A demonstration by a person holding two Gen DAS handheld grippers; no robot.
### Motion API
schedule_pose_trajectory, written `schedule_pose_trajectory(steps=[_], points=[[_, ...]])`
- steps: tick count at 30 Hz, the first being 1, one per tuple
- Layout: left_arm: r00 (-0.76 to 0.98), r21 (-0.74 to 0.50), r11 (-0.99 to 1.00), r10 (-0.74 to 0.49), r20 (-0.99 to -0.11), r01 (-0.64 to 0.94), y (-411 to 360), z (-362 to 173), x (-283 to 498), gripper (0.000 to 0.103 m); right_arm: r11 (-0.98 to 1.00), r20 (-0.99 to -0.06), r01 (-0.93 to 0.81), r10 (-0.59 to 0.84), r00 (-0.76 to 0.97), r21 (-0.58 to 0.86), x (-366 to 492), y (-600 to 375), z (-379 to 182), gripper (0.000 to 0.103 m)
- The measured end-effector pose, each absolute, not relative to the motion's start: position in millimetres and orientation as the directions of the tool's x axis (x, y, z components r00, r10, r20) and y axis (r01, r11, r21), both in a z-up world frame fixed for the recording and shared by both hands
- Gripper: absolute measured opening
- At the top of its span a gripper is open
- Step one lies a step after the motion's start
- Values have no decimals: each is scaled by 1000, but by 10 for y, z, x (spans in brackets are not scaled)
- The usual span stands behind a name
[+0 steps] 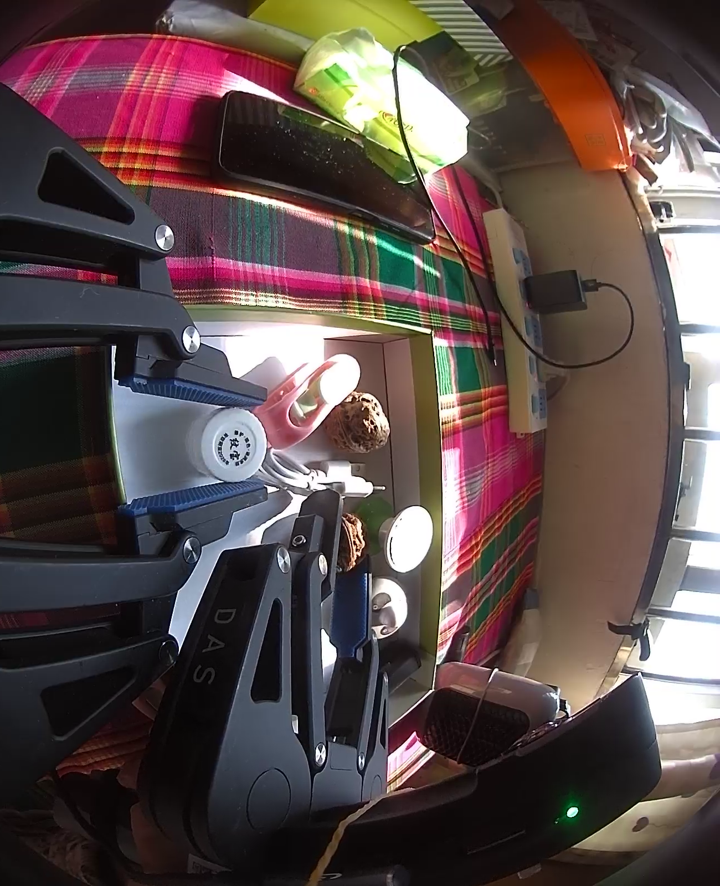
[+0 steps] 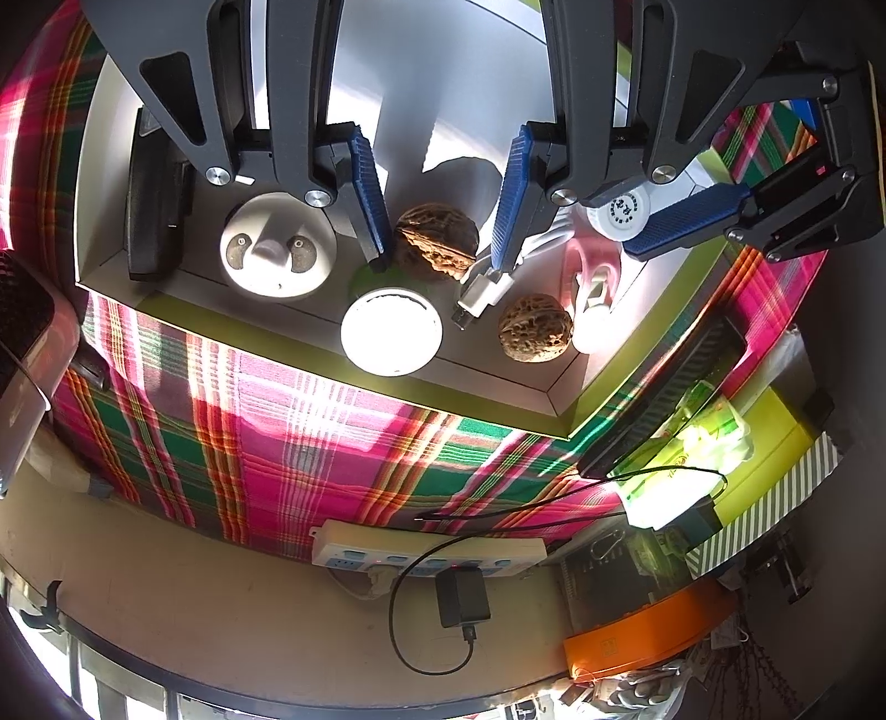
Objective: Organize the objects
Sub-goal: 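Lower the walnut into the box and open the right gripper while the left releases the jar, then withdraw both grippers toward the pink holder and white egg-shaped object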
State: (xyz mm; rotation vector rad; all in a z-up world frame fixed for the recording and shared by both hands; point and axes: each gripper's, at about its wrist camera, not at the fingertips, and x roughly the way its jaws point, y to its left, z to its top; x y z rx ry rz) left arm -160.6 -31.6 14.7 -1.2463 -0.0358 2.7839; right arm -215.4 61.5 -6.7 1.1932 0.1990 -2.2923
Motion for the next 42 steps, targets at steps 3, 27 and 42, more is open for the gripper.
schedule_pose_trajectory(steps=[3,27,42], points=[[-663,-59,-996,93,-743,-74,-316,147,-1605,26,-841,-794,527,-401,-457,122,-2153,618,-67,40],[-664,-67,-995,103,-741,-79,-282,203,-1488,33,-854,-777,499,-413,-475,149,-2029,676,41,51],[-690,-71,-995,101,-717,-72,-314,332,-1269,33,-868,-743,473,-414,-526,149,-1767,798,237,51]])
